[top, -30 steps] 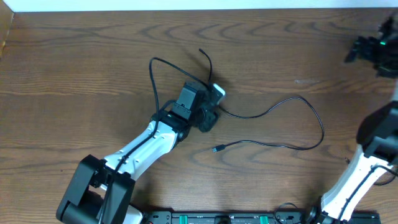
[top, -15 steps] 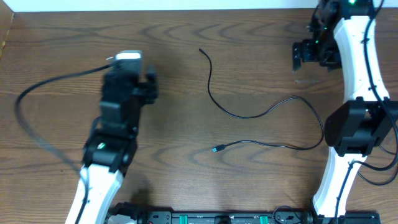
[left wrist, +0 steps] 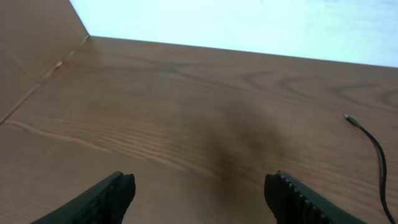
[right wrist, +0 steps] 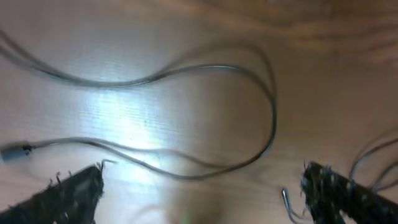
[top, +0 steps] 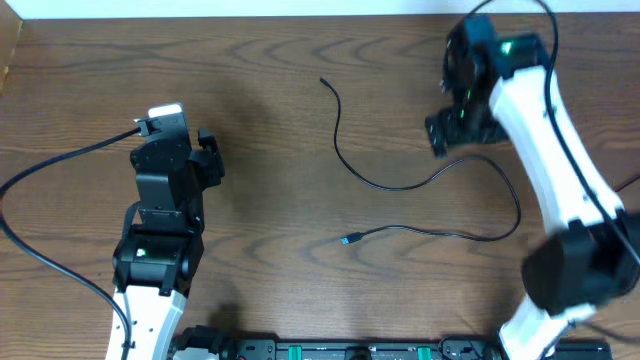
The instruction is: Untangle cables
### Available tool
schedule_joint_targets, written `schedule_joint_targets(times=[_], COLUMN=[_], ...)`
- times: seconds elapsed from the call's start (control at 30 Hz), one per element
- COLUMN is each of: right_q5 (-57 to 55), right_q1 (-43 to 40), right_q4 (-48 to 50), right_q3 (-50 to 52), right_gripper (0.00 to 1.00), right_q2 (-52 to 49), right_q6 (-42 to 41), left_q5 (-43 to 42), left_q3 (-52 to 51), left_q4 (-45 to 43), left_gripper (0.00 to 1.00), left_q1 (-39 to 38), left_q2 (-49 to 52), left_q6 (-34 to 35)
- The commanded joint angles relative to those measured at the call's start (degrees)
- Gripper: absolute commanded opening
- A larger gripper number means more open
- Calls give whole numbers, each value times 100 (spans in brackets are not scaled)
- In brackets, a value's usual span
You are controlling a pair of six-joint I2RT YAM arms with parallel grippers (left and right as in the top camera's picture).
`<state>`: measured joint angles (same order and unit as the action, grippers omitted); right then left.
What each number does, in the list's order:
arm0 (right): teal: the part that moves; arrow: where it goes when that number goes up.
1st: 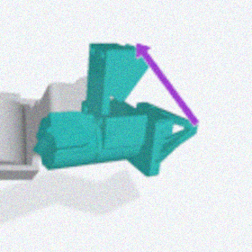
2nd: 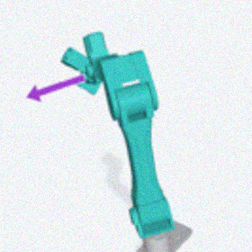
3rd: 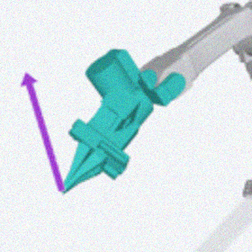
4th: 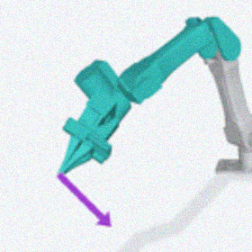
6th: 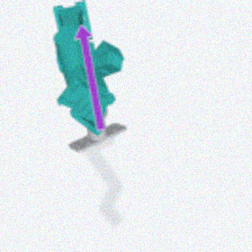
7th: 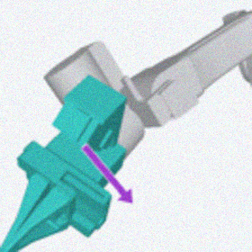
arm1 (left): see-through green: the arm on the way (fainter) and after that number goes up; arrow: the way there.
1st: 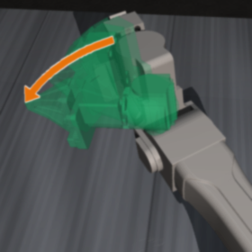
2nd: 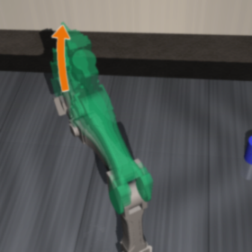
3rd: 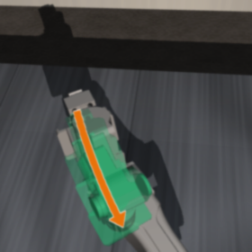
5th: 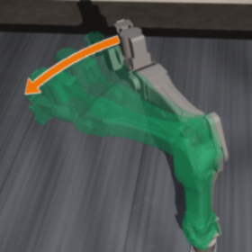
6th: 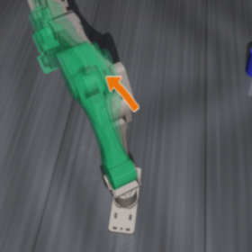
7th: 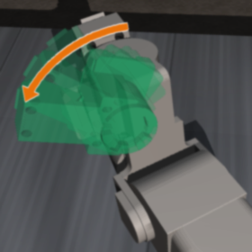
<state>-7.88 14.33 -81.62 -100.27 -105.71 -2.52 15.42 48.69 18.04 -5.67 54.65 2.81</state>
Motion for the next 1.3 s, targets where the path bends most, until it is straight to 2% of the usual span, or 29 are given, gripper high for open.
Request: schedule_joint_targets(times=[0.0,0.17,0.33,0.67,1.03,1.27], right_q5=[-498,-1261,-1392,168,249,184], right_q1=[66,-138,-382,-1215,-1541,-1543], right_q4=[391,1878,2824,5250,5628,6369], right_q3=[1167,2857,3633,4793,5184,5187], right_gripper=[98,99,99,99,99,99], right_q2=[741,1633,1749,1731,1388,1370], right_q6=[48,-258,-479,450,157,302], left_q5=[116,116,116,-105,-144,-144], left_q3=[31,31,31,31,31,31], left_q4=[17,20,22,44,42,61], left_gripper=[73,73,73,73,73,73], left_q1=[31,31,31,31,31,31], left_q2=[39,39,48,212,258,256], left_q6=[-79,-166,-166,-166,-166,-166])
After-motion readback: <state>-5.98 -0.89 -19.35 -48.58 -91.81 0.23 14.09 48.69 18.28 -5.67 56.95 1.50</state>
